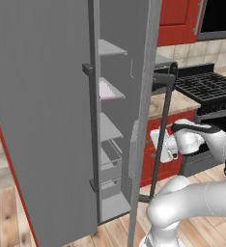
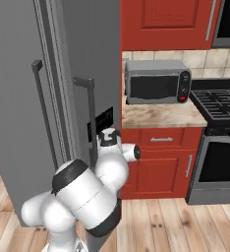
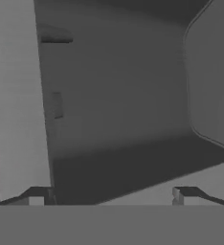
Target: The ice cube tray has been filled with water. Take the tray and place it in the freezer to make ice. Close the freezer door after placing the tray.
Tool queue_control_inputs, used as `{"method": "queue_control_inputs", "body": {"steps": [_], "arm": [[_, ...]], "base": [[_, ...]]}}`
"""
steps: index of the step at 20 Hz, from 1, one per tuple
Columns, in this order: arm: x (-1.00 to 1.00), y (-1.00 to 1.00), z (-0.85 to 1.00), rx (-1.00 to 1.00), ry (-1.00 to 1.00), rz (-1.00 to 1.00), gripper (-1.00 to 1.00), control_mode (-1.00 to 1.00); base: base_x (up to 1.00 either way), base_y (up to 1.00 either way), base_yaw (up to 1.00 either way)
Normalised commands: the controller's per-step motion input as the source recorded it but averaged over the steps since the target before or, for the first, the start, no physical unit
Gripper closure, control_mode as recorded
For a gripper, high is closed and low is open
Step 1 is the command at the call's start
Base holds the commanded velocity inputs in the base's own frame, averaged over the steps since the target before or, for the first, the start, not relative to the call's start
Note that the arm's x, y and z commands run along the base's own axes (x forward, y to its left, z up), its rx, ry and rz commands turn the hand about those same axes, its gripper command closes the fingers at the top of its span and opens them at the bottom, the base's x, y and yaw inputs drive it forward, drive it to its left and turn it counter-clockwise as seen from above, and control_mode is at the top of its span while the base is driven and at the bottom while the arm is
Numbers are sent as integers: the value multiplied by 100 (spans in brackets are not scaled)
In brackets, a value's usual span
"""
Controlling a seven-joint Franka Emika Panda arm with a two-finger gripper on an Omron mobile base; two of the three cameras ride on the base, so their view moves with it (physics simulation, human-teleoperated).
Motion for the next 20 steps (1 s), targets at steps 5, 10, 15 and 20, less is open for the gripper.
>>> {"method": "queue_control_inputs", "body": {"steps": [5, 10, 15, 20], "arm": [[38, 100, 0, -2, -13, -3, -100, -100], [58, 100, 0, -5, -15, -15, -100, -100], [84, 100, -1, -7, -7, -27, -100, -100], [100, 84, -2, -3, 0, -32, -100, -100]], "base": [[0, 0, 0], [0, 0, 0], [0, 0, 0], [0, 0, 0]]}}
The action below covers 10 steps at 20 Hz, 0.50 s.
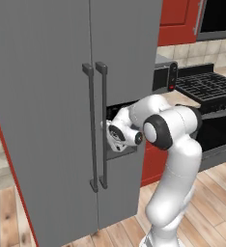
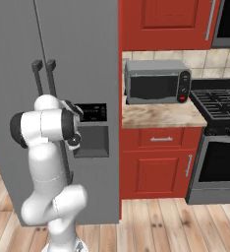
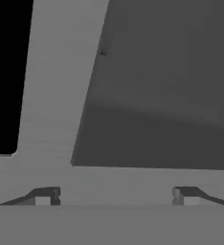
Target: The ice cube tray has been filled with water. Take the tray and place it in the freezer to make ice. Close the freezer door after placing the tray.
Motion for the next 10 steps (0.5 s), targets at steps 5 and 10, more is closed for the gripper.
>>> {"method": "queue_control_inputs", "body": {"steps": [5, 10], "arm": [[97, 31, 0, 0, 0, -23, -100, -100], [72, 1, 1, 0, 4, -9, -100, -100]], "base": [[0, 0, 0], [0, 0, 0]]}}
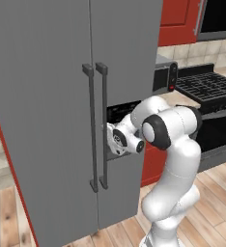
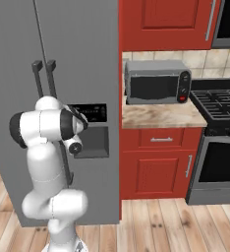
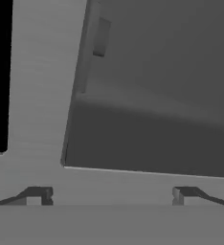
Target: The ice cube tray has been filled with water. Take the tray and place it in the freezer to make ice. Close the freezer door after placing the tray.
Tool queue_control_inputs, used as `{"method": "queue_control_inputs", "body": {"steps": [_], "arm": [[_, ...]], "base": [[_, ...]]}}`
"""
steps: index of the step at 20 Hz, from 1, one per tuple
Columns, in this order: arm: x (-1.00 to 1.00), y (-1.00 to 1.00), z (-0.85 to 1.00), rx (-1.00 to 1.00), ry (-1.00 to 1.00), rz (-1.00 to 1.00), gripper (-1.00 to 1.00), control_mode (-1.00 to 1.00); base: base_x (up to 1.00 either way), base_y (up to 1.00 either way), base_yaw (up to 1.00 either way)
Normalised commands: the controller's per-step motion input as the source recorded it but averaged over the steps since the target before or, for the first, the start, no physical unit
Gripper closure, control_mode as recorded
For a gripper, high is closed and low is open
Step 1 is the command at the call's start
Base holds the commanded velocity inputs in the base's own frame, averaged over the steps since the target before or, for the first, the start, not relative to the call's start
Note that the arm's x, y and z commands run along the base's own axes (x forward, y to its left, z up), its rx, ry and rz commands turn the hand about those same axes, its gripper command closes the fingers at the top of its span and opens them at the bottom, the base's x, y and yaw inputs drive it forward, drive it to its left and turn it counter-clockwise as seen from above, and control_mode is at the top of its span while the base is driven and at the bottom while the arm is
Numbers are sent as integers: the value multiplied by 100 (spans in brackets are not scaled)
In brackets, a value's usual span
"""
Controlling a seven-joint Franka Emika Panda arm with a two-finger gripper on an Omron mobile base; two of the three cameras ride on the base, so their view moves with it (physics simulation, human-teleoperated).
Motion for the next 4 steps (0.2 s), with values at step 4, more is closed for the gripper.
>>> {"method": "queue_control_inputs", "body": {"steps": [4], "arm": [[40, 0, 0, 0, 5, 0, -100, -100]], "base": [[0, 0, 0]]}}
